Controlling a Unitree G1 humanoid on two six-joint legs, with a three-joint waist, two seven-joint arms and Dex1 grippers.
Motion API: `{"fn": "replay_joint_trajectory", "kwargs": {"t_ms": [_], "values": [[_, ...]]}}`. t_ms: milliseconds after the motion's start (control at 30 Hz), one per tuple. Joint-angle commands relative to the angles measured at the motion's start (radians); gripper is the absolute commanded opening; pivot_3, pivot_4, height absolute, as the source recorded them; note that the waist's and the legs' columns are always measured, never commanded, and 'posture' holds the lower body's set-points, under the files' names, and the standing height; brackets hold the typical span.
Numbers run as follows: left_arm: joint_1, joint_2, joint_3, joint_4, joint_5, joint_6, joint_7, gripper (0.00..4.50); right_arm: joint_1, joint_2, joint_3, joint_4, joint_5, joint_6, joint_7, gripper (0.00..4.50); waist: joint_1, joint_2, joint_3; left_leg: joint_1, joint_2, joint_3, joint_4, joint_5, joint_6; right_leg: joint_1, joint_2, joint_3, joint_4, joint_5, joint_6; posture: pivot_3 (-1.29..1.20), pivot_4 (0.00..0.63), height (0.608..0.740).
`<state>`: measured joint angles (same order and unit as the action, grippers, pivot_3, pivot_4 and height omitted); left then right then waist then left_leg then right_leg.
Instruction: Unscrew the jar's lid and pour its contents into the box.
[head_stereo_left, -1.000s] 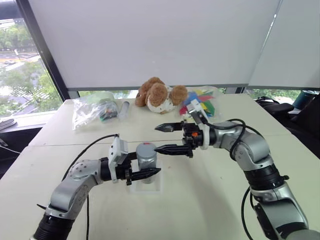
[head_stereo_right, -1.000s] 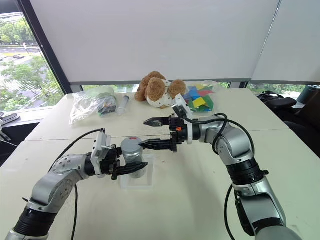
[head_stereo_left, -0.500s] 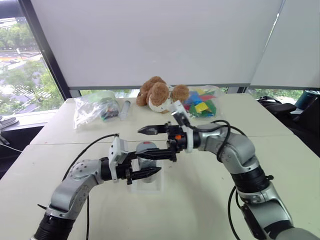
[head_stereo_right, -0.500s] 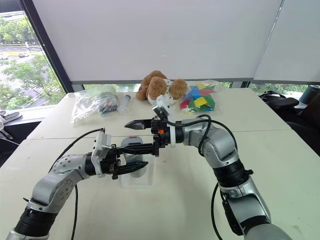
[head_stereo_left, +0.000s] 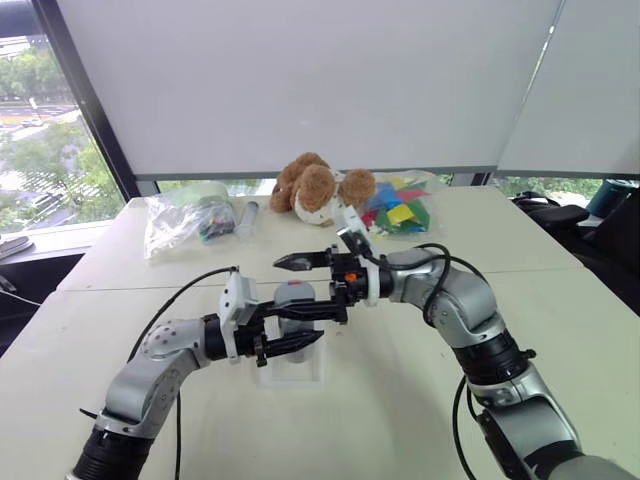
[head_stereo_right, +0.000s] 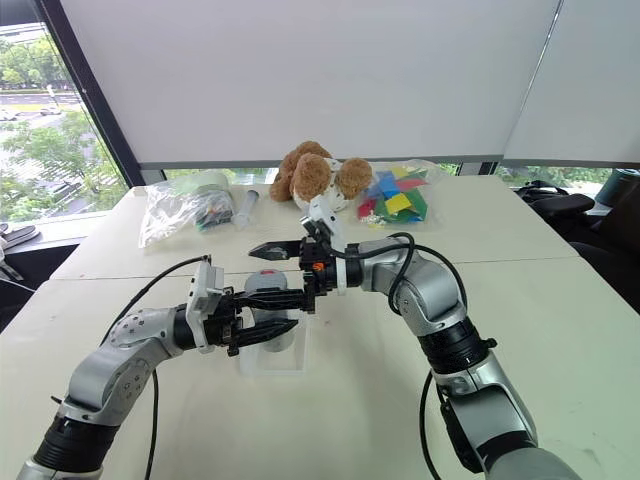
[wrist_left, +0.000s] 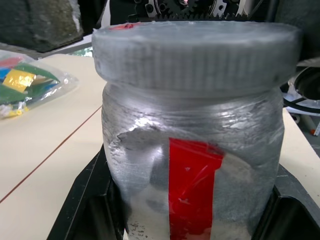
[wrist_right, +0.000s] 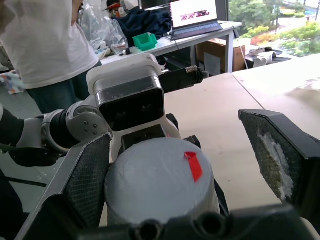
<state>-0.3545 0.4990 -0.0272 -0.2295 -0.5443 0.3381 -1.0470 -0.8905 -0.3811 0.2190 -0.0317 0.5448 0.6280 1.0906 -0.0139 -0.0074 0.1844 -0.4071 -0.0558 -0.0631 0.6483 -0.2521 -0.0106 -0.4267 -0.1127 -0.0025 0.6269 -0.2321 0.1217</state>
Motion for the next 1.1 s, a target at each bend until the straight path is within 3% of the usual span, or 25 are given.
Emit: {"fn": "replay_joint_trajectory", "kwargs": {"t_ms": [33,500,700,1100], "values": [[-0.002,0.003,0.002,-0.048,-0.019,-0.018,-0.015,2.21,-0.001,-0.034,-0.050,0.007,0.007,-0.008,0.020,4.43,0.000,0.000,0.000,0.000,0.000,0.000,0.000,0.000,0.000,0.000,0.000,0.000,0.000,0.000,0.000,0.00,0.150,0.740],[-0.010,0.008,0.009,-0.039,-0.017,-0.020,-0.018,2.21,0.031,-0.106,-0.112,0.002,0.074,0.015,0.117,4.43,0.001,0.000,0.000,0.000,0.000,0.000,0.000,0.000,0.000,0.000,0.000,0.000,0.000,0.000,0.000,0.00,0.150,0.740],[-0.011,0.010,0.012,-0.037,-0.015,-0.017,-0.024,2.21,0.011,-0.084,-0.123,-0.058,0.143,0.081,0.110,4.43,0.001,0.000,0.000,0.000,0.000,0.000,0.000,0.000,0.000,0.000,0.000,0.000,0.000,0.000,0.000,0.00,0.150,0.740],[-0.021,0.002,0.006,-0.035,-0.013,-0.014,-0.019,2.21,-0.027,0.010,-0.024,-0.067,0.040,0.054,0.005,4.43,0.001,0.000,0.000,0.000,0.000,0.000,0.001,0.000,-0.001,0.000,0.000,0.000,0.001,0.000,0.000,0.00,0.150,0.740]]}}
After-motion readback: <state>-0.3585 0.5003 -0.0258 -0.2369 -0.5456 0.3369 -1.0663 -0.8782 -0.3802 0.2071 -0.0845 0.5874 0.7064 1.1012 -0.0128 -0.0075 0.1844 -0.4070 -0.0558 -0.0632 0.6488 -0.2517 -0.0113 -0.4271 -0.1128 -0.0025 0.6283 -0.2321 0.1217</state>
